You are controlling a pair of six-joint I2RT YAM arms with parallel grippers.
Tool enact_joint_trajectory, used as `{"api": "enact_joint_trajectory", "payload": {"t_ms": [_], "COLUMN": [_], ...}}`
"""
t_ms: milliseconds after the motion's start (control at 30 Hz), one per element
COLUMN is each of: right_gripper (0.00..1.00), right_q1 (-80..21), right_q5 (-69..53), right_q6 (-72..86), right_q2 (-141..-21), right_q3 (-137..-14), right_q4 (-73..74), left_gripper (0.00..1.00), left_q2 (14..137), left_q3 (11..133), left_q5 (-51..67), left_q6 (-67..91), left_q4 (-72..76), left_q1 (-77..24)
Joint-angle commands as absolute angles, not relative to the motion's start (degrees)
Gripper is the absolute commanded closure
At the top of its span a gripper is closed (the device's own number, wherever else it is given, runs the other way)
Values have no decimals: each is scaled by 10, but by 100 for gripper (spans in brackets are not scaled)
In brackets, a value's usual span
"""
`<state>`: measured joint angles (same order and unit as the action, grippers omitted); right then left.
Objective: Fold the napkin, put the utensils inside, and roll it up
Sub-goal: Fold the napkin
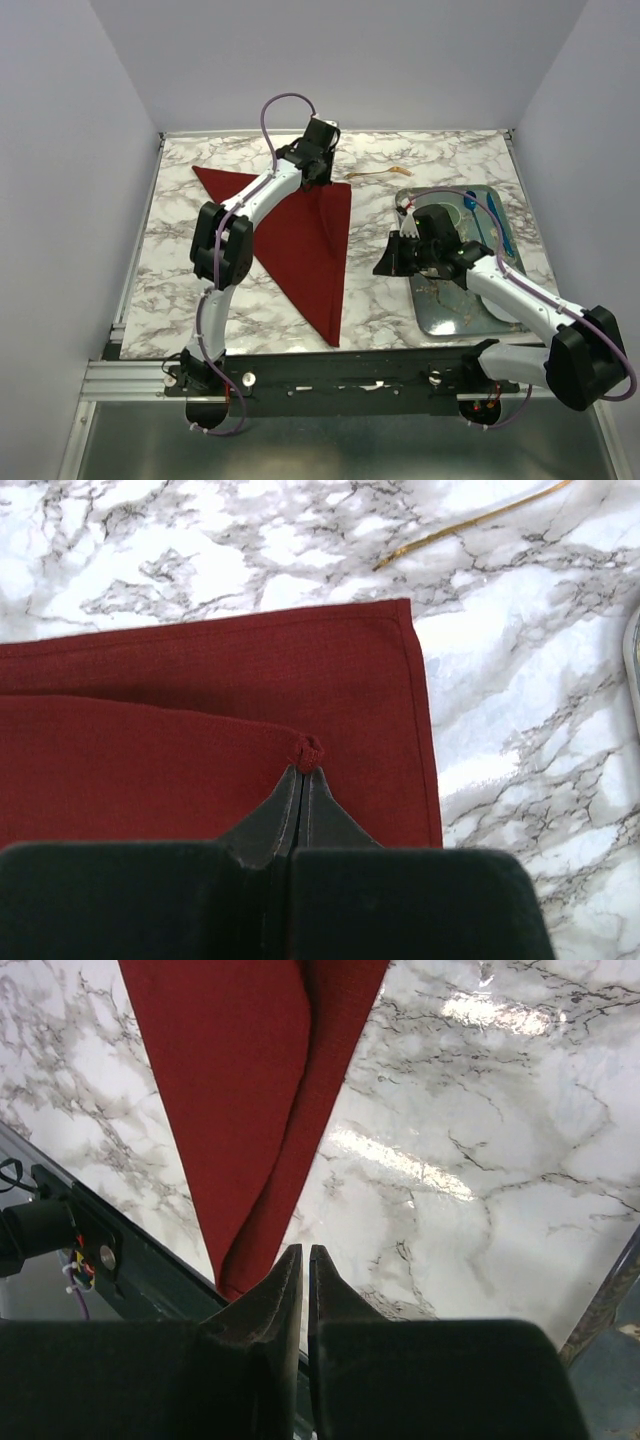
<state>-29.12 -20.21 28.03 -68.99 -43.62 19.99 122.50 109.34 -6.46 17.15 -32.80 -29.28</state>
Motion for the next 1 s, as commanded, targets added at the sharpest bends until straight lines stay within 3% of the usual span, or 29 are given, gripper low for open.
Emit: {"api": "enact_joint_trajectory", "payload": {"t_ms": [0,967], "right_gripper": [85,86], "right_q1": [-287,-287], "right_q5": [-229,-240], "right_q6": [287,287], "right_q2": [-701,-714], "right_q3": [-426,-418], "right_q4": [167,157], "left_gripper": [100,100], "left_q2": [1253,1320], "left_q3": [1130,1208], "left_q5": [-60,-30], "left_q6": [161,170], "left_q4": [-340,-346], "left_q1": [-294,-304]}}
